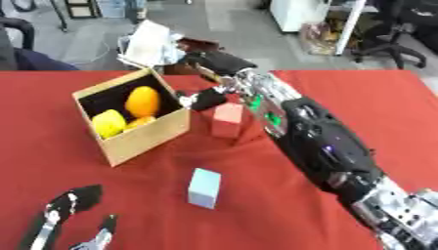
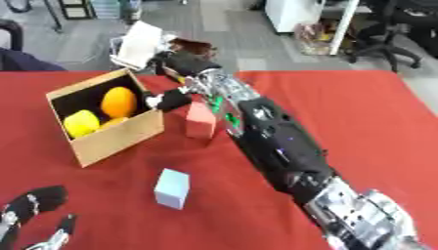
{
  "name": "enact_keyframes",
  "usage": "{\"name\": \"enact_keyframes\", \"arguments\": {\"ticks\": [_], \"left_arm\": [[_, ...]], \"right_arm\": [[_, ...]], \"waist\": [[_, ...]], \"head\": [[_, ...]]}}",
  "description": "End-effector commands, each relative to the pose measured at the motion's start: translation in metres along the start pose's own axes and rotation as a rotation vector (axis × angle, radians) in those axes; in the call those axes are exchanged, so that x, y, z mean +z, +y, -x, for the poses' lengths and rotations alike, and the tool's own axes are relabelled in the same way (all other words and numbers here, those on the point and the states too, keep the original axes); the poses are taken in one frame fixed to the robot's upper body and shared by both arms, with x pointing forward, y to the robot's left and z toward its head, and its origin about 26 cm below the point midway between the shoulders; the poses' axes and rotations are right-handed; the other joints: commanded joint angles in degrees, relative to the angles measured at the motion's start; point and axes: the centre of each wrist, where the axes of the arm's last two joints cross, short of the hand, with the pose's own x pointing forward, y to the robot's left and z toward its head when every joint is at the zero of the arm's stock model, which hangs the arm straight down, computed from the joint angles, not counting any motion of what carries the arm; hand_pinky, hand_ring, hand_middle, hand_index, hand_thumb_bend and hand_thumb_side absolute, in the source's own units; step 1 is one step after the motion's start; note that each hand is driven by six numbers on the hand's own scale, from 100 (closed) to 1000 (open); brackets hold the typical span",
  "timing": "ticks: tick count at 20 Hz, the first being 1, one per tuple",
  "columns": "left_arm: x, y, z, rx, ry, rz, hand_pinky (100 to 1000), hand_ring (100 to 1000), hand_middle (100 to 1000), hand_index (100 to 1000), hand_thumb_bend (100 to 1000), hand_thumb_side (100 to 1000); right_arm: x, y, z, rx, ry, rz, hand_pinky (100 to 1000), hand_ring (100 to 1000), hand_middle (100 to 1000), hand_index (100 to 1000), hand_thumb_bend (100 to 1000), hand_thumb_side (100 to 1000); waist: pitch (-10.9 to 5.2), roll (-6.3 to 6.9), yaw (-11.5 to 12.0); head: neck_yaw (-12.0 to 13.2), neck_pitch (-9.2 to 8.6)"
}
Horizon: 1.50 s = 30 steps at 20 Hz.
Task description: Pick up objects on the table and place them in the box.
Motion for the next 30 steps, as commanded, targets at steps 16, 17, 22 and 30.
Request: {"name": "enact_keyframes", "arguments": {"ticks": [16, 17, 22, 30], "left_arm": [[-0.003, 0.006, -0.006, -0.011, -0.029, -0.01, 781, 744, 713, 830, 282, 360], [-0.004, 0.006, -0.006, -0.01, -0.03, -0.01, 781, 744, 713, 830, 282, 360], [-0.004, 0.006, -0.006, -0.007, -0.032, -0.008, 781, 745, 712, 830, 281, 360], [-0.004, 0.005, -0.007, -0.003, -0.033, -0.005, 781, 746, 712, 830, 276, 362]], "right_arm": [[0.018, 0.008, 0.028, -0.02, 0.082, -0.112, 887, 917, 967, 978, 225, 713], [0.015, 0.013, 0.03, -0.022, 0.09, -0.119, 885, 916, 965, 978, 221, 719], [0.008, 0.03, 0.036, -0.027, 0.107, -0.138, 884, 914, 962, 978, 220, 724], [0.004, 0.026, 0.039, -0.015, 0.146, -0.075, 788, 760, 547, 802, 138, 297]], "waist": [[-0.93, 0.71, 0.9], [-0.9, 0.77, 0.9], [-0.84, 0.93, 1.0], [-0.86, 1.06, 1.1]], "head": [[-0.8, -0.34], [-0.8, -0.33], [-1.0, -0.3], [-1.3, -0.37]]}}
